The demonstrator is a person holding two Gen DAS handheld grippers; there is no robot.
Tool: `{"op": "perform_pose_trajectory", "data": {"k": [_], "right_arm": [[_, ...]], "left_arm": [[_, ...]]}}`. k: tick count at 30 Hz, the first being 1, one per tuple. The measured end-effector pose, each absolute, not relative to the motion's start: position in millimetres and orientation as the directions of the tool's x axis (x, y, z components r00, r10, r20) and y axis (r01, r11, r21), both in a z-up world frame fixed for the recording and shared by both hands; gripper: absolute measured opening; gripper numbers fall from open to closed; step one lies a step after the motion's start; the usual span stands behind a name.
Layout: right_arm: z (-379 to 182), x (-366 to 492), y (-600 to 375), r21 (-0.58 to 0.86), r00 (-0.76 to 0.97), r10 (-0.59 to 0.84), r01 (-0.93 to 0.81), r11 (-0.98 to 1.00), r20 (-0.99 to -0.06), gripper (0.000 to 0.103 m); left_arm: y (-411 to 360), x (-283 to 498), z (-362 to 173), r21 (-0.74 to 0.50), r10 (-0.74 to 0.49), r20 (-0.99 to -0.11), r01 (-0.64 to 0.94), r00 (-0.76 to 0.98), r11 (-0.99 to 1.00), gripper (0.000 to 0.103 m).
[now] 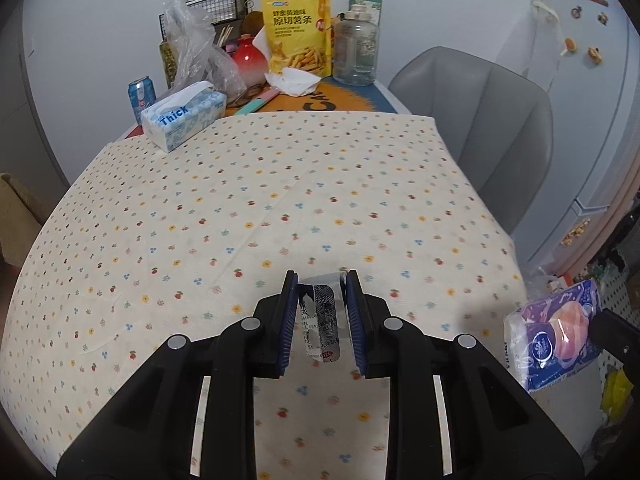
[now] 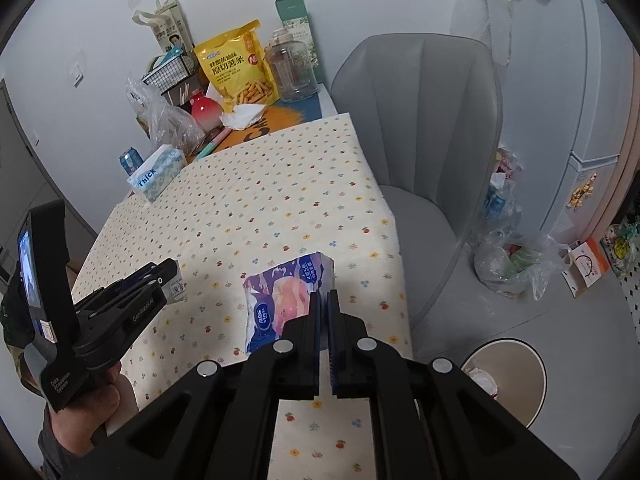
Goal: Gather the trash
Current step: 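Carry the foil packet and tissue pack toward the beige bin with both tools, then open both tools over the beige bin to drop the items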
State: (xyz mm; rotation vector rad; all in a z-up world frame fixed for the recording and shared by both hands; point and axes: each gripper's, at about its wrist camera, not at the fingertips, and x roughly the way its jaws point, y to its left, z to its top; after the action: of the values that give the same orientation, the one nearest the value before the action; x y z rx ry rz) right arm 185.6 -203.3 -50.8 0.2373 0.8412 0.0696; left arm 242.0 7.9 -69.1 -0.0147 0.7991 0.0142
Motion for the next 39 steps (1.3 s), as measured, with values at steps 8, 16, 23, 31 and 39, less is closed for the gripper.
{"op": "perform_pose_trajectory", "data": {"k": [8,16,23,31,39], "right_arm": [[-41,162,-246,0.229,0.69,0.095,0.106,0.968,-0.718,0.004],[-43,141,-309,0.238,0.696,0.029,0.206,0.949,-0.718,0.004],[-59,119,-374,0.255,0.682,-0.022,0.303,0.918,-0.731,0.005],[-90,97,-439,0.274,0.646,-0.061,0.405,0.872,-0.761,0.005],[-136,95,-486,0.32,0.599,-0.031,0.47,0.823,-0.8,0.013]], "left_arm": [[-45,231,-59,-0.019,-0.064,-0.702,0.071,0.71,0.997,0.024],[-117,224,-57,-0.01,-0.141,-0.699,0.187,0.701,0.982,0.024],[-186,219,-67,0.003,-0.193,-0.717,0.281,0.67,0.96,0.024],[-260,209,-85,0.029,-0.234,-0.744,0.38,0.626,0.925,0.024],[-301,205,-100,0.071,-0.216,-0.767,0.415,0.604,0.907,0.024]]}}
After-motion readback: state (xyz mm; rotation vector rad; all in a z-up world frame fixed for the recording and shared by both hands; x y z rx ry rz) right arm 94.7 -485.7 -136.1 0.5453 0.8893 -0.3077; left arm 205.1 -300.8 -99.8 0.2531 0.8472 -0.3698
